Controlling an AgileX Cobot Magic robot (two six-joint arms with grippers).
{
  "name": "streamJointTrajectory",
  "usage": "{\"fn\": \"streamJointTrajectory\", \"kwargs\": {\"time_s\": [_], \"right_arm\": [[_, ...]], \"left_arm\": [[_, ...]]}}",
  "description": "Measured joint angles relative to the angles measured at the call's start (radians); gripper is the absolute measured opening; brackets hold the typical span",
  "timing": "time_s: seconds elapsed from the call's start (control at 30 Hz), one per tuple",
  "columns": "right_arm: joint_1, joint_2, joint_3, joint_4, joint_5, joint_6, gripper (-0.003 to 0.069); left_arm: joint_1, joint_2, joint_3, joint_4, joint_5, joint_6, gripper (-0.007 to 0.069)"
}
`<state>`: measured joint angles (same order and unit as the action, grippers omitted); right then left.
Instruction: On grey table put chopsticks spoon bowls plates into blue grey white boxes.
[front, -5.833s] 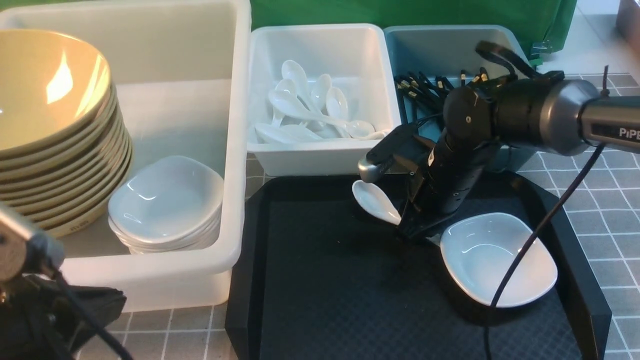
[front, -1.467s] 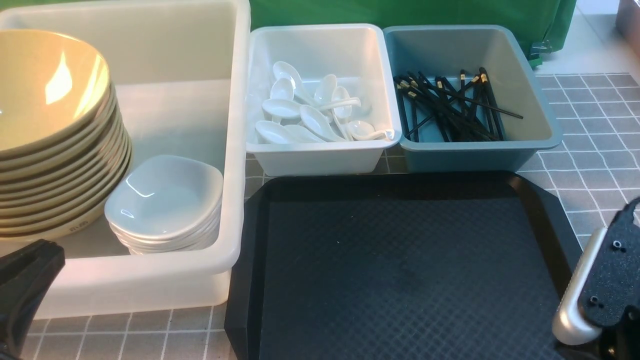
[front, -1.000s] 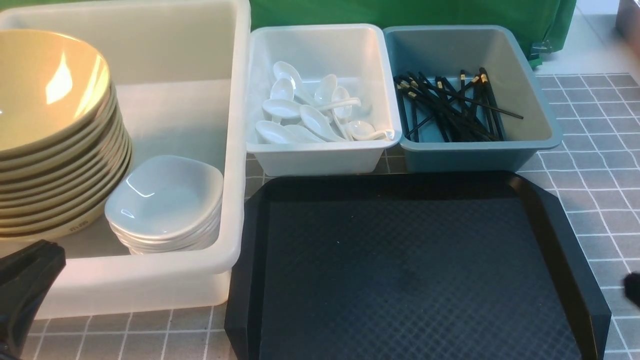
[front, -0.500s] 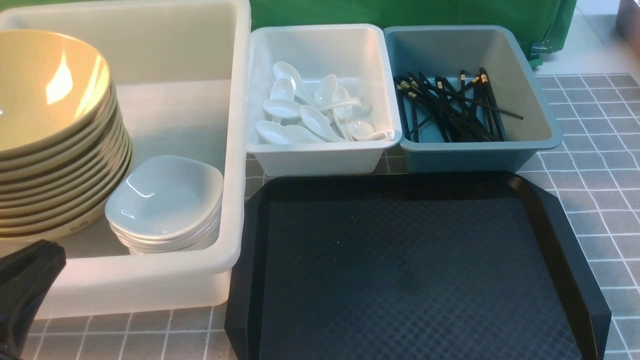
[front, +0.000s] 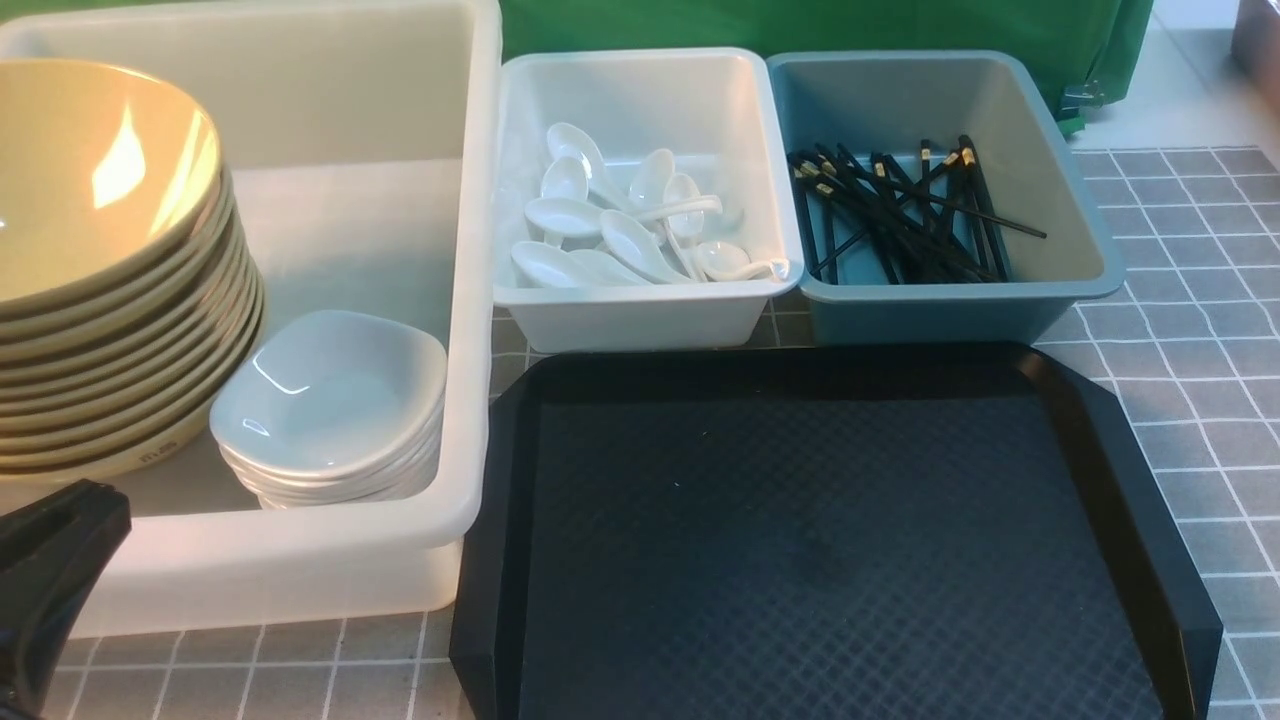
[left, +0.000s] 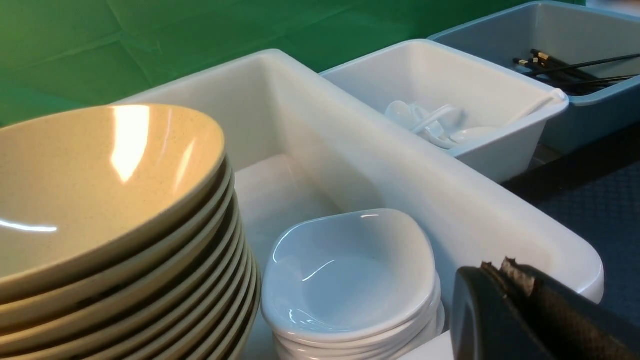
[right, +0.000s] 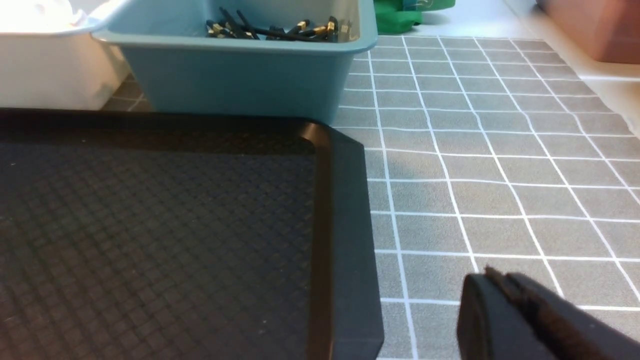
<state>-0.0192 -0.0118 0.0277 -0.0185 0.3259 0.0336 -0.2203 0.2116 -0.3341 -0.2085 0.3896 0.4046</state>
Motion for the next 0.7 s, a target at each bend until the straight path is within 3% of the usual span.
{"fn": "streamJointTrajectory", "kwargs": {"time_s": [0.5,0.6,0.7], "right_arm": [[0.0,0.0,0.0,0.0,0.0,0.0,0.0054],[0.0,0.0,0.0,0.0,0.0,0.0,0.0059],[0.0,0.0,0.0,0.0,0.0,0.0,0.006]], "left_arm": [[0.002,-0.018,0.015,0.003,-0.021,-0.01,-0.0008],[0.046,-0.094,0.068,0.076,-0.075,-0.031,-0.0008],[0.159,-0.2,0.173,0.117,-0.214,-0.071,-0.0008]]}}
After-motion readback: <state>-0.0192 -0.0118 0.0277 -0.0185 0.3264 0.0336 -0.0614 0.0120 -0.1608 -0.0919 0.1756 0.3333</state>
